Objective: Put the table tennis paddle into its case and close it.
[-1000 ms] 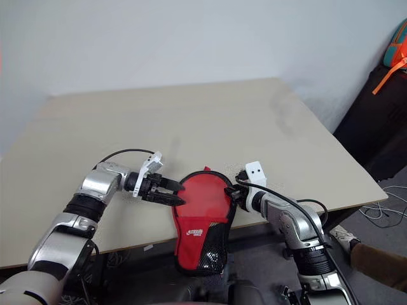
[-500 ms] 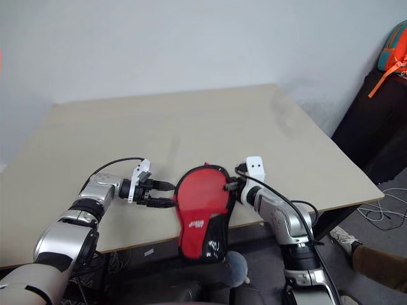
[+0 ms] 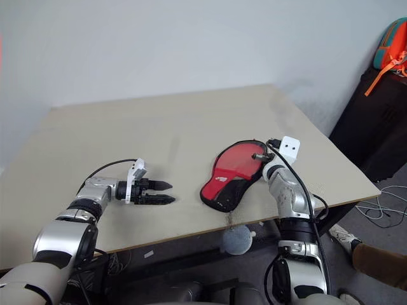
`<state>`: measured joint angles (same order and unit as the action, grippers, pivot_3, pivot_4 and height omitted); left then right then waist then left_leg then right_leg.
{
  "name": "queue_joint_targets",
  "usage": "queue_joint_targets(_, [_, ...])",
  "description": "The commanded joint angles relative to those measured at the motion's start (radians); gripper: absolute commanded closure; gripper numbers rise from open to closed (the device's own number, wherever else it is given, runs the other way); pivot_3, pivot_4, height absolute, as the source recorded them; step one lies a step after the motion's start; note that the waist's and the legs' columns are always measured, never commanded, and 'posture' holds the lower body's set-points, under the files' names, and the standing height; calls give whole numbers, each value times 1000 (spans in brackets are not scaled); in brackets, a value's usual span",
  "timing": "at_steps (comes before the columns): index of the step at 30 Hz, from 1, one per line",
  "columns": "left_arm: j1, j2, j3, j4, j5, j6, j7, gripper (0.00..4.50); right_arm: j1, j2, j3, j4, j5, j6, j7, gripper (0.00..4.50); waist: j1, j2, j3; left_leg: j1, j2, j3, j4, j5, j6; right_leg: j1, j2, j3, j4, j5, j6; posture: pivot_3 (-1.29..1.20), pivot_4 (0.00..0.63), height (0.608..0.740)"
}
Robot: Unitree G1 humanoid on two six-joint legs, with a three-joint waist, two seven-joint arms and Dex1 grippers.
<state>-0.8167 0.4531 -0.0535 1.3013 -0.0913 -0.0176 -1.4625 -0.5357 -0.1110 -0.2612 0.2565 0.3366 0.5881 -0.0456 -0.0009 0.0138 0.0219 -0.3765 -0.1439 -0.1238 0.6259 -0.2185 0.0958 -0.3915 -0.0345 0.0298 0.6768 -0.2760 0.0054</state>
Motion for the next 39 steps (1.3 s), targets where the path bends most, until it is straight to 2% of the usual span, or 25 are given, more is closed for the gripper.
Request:
queue_joint_targets(1, [4, 38, 10, 40, 52, 27, 80, 298, -56, 0, -28, -2, -7, -71, -24, 4455, 0, 0, 0, 0, 0, 0, 0, 0, 0, 0, 0, 0, 0, 0, 0, 0, 0, 740])
queue_joint_targets(7, [-20, 17, 10, 27, 52, 56, 45, 298, -116, -2, -62, 40, -6, -120, -78, 4455, 0, 1, 0, -1, 0, 1, 0, 0, 0, -1, 0, 1, 0, 0, 0, 0, 0, 740])
queue_joint_targets(12, [-26, 17, 10, 22, 61, 52, 36, 298, -98, -6, 16, 114, 3, 32, 27, 4455, 0, 0, 0, 0, 0, 1, 0, 0, 0, -1, 1, 1, 0, 0, 0, 0, 0, 740])
queue_joint_targets(15, [-35, 18, 18, 22, 66, 51, 32, 298, -65, 7, 27, 107, 6, 71, 44, 3777, 0, 1, 0, 0, 0, 1, 0, 0, 0, -1, 1, 2, 0, 0, 0, 0, 0, 740])
queue_joint_targets(19, [-41, 21, 33, 22, 71, 39, 36, 298, -33, 10, 45, 39, -2, 74, 63, 2390, 0, 1, 0, -1, 0, 1, -1, 0, 0, -1, 1, 2, 0, 0, 0, 0, 0, 740])
queue_joint_targets(22, [-54, 31, 48, 18, 65, -2, 31, 298, 13, -18, 105, -70, -46, 1, 107, 1308, 0, 1, 0, -1, 0, 1, -1, 0, -1, -2, 1, 3, 0, 0, 0, 0, 0, 740])
queue_joint_targets(25, [-70, 41, 76, -6, 36, -43, -13, 298, 70, -56, 171, -193, -78, -98, 196, 1308, -1, 0, 1, -4, 0, 1, 0, 0, -1, -5, 1, 2, 0, 0, 0, 0, 0, 740])
queue_joint_targets(29, [-65, -9, 83, -196, -36, 1, -126, 298, 187, -114, 201, -407, 29, -51, 372, 1308, 2, -2, 1, -20, 0, 1, 5, 3, -7, -18, 1, 1, 1, 0, 0, 0, 0, 740])
queue_joint_targets(35, [16, -46, 66, -446, -87, 98, -125, 298, 310, -189, 247, -571, 70, -27, 492, 1308, 0, -2, 2, -19, -1, 4, 7, 0, 0, -16, 0, 4, 0, 0, 0, 0, 0, 740])
queue_joint_targets(39, [109, -41, 6, -607, -71, 123, -130, 298, 393, -241, 263, -643, 115, 20, 562, 1308, 1, -3, 2, -19, -1, 4, 6, 2, -4, -16, 0, 4, 0, 0, 0, 0, 0, 740])
